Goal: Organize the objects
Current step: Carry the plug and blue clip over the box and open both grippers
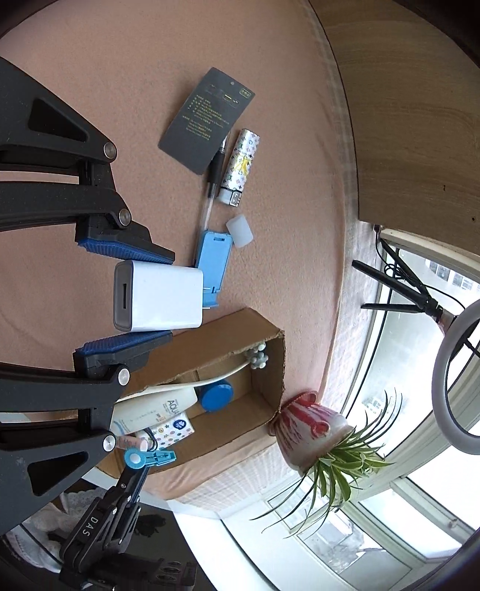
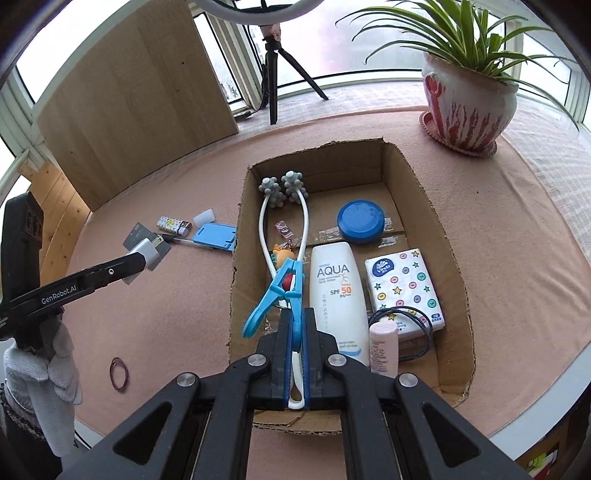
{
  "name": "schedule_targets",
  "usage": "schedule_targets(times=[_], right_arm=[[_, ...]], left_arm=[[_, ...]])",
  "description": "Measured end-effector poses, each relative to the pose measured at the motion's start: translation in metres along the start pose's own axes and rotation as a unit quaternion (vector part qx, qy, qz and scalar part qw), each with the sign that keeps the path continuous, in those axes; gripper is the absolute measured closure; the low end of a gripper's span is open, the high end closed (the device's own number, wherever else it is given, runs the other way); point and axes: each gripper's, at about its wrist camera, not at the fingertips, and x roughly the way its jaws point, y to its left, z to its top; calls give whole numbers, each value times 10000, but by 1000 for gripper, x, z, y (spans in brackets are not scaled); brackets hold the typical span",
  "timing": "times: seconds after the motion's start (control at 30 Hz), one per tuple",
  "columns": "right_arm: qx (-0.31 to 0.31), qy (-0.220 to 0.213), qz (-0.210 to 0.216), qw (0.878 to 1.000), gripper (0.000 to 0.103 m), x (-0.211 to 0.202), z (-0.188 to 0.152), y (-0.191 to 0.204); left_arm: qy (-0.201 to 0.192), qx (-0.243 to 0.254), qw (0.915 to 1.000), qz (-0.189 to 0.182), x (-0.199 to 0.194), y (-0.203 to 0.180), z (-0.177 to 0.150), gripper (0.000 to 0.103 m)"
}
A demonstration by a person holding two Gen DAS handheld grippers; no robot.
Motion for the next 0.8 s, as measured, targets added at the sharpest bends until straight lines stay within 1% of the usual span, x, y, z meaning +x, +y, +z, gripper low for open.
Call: schedule_targets(times=[0.23, 0.33, 0.6, 0.77, 0.8], right_arm=[[162, -52, -104, 9998, 99, -4, 2, -30], [162, -52, -80, 9998, 99, -5, 2, -36], [69, -36, -8, 10000, 99, -3, 3, -48], [11, -21, 45, 10000, 99, -3, 4, -53], [-5, -17, 48, 10000, 99, -2, 4, -54]], left_arm=[[102, 418, 9989, -164, 37, -62, 18, 65], [156, 497, 9985, -190, 53, -81, 25, 65], [129, 708, 9974, -87, 84, -119, 46, 65], [140, 651, 9978, -31, 98, -131, 52, 65], [148, 610, 9980, -12, 100, -131, 53, 57]])
